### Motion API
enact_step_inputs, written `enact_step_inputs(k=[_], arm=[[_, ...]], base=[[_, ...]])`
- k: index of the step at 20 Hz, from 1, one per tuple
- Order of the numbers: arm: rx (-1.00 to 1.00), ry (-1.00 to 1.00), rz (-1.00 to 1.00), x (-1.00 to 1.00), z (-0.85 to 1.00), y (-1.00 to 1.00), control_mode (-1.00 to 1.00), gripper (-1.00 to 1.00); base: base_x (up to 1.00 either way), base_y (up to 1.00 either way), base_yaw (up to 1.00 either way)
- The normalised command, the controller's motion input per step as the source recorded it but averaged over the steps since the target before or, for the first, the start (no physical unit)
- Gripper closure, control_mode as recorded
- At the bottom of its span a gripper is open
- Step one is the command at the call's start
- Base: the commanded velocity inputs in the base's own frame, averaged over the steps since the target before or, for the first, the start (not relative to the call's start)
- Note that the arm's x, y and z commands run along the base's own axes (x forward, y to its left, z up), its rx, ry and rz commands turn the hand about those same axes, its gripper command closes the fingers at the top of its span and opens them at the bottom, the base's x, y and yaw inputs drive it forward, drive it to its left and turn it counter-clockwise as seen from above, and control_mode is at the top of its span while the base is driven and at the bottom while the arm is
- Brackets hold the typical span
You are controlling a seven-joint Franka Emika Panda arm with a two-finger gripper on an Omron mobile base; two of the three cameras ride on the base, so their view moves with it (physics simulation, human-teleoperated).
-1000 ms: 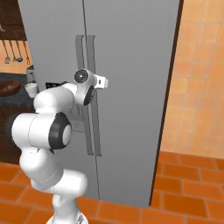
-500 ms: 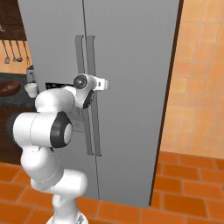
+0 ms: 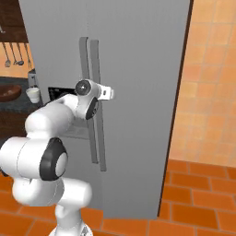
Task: Grab a lemon wedge from the fridge and one ice cube from the ice bowl, and put them in the glass of lemonade.
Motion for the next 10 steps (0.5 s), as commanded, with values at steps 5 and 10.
enact_step_inputs(k=[5, 10], arm=[[0.06, 0.0, -0.03, -1.0, 0.12, -0.78, -1.0, 1.0], [0.08, 0.01, -0.06, -0.98, 0.08, -0.95, -1.0, 1.0]], base=[[0.0, 0.0, 0.0], [0.0, 0.0, 0.0]])
